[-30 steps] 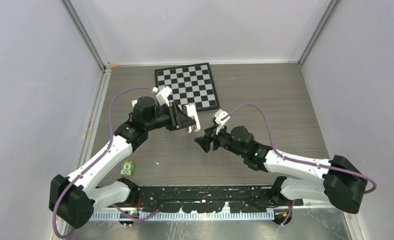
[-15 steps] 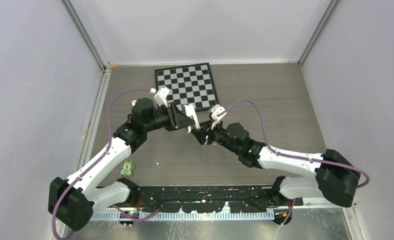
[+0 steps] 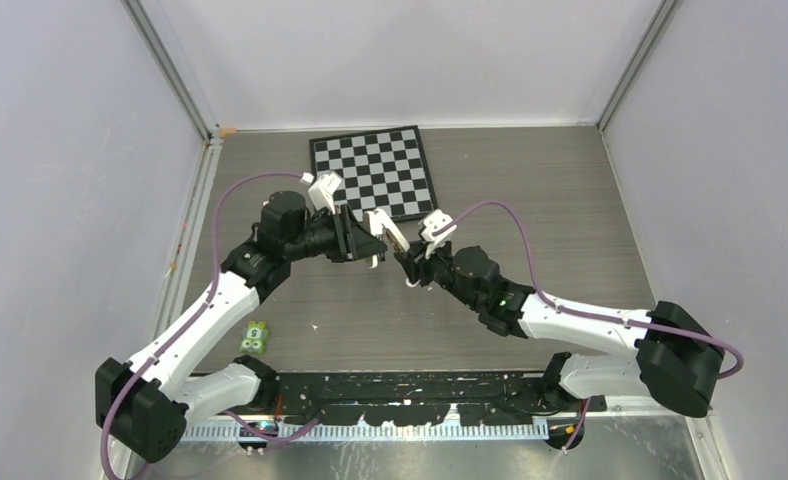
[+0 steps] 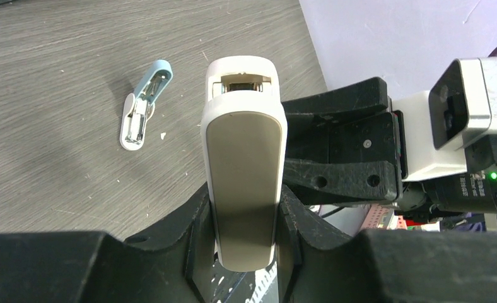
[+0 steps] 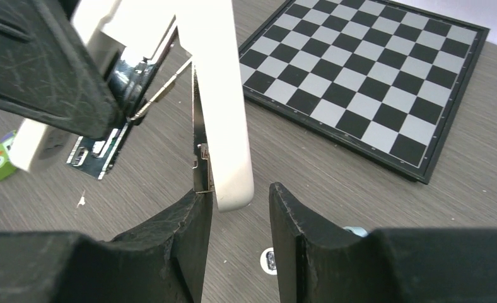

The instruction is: Load the staples into the stapler

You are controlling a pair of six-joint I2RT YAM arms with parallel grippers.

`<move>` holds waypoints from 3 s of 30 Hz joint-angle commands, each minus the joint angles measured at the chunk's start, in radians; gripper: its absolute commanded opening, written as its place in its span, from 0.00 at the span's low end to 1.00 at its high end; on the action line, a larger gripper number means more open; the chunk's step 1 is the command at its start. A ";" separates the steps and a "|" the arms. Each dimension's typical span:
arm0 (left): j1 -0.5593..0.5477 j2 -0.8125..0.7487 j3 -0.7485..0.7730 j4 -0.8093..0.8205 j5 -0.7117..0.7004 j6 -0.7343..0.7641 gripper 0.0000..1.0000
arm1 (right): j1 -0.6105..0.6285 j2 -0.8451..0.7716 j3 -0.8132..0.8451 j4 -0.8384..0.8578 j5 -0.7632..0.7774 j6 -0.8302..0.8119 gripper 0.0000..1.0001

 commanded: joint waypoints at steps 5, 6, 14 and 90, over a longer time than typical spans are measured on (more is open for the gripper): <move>-0.004 0.002 0.089 -0.163 0.128 0.135 0.00 | -0.031 -0.088 -0.017 0.072 0.068 -0.051 0.46; -0.004 0.000 0.090 -0.171 0.140 0.147 0.00 | -0.036 -0.099 -0.025 0.069 0.055 -0.056 0.47; -0.004 -0.013 0.083 -0.216 0.232 0.191 0.00 | -0.079 -0.156 -0.045 0.031 0.006 -0.089 0.51; 0.034 0.007 0.118 -0.341 0.223 0.287 0.00 | -0.235 -0.167 0.228 -0.349 -0.016 0.076 0.70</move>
